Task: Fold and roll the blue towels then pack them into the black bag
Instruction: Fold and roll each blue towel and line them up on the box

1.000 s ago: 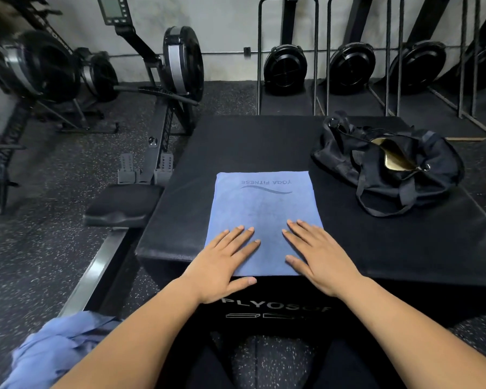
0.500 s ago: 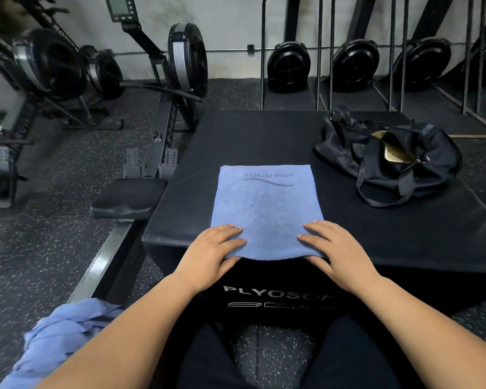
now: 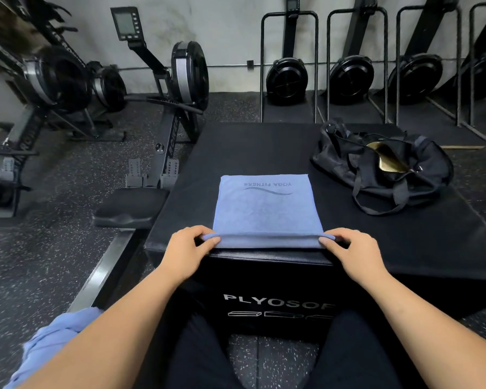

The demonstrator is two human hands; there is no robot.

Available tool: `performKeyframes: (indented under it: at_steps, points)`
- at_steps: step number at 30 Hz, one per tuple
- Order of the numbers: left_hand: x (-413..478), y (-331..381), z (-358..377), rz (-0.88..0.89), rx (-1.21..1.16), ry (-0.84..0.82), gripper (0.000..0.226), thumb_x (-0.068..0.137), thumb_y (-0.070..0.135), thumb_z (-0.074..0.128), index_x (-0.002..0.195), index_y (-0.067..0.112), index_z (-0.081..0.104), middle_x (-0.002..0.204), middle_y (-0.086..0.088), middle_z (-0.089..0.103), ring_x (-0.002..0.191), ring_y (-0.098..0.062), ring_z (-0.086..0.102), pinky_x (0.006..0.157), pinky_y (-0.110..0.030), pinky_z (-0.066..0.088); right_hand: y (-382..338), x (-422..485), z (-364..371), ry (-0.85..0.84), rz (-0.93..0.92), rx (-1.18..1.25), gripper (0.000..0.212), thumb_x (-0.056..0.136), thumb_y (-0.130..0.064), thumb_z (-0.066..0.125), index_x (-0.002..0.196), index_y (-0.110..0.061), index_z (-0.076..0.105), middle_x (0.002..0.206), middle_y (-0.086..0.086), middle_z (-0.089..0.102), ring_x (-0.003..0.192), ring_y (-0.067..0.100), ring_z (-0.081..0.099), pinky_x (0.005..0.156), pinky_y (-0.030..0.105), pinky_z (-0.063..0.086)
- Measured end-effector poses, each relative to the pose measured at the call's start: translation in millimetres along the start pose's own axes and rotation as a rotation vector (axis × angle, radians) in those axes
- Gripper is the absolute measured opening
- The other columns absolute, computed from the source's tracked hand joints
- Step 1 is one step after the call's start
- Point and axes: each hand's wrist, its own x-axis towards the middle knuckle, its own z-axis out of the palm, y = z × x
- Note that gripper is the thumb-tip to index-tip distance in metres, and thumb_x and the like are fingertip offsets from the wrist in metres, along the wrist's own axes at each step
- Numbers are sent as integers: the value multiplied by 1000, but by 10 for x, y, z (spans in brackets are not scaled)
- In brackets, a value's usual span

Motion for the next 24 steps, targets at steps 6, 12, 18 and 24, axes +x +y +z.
performKeyframes:
  at_steps: [6, 12, 18, 24]
  points:
    - [-48, 71, -52, -152, -204, 30, 15, 91, 36, 82, 85, 24, 78, 76, 0, 73, 69, -10, 63, 75, -30, 51, -102, 16, -59, 43, 136, 180, 6, 88, -40, 82, 88, -34, 81, 75, -14, 75, 75, 6, 67, 73, 28, 48]
    - [-39, 198, -291, -206, -367, -263, 22, 93, 33, 81, 79, 17, 77, 62, -4, 60, 63, -13, 49, 66, -27, 41, -141, -57, -274, -73, 147, 256, 9, 92, -34, 80, 85, -28, 81, 70, -7, 73, 58, -1, 54, 67, 27, 43]
    - [266, 211, -368, -261, -400, -288, 18, 96, 31, 77, 84, 18, 80, 62, -1, 55, 63, -14, 45, 63, -26, 40, -248, 131, -352, -124, 167, 327, 7, 97, -26, 75, 96, -23, 81, 72, -10, 74, 61, -4, 58, 70, 26, 46]
    - [676, 206, -161, -283, -366, -82, 12, 100, 24, 72, 96, 20, 82, 72, 5, 69, 64, -5, 56, 63, -17, 45, -277, 694, -140, -113, 282, 426, 12, 100, -16, 71, 110, -16, 77, 93, 5, 81, 77, 15, 70, 77, 34, 57]
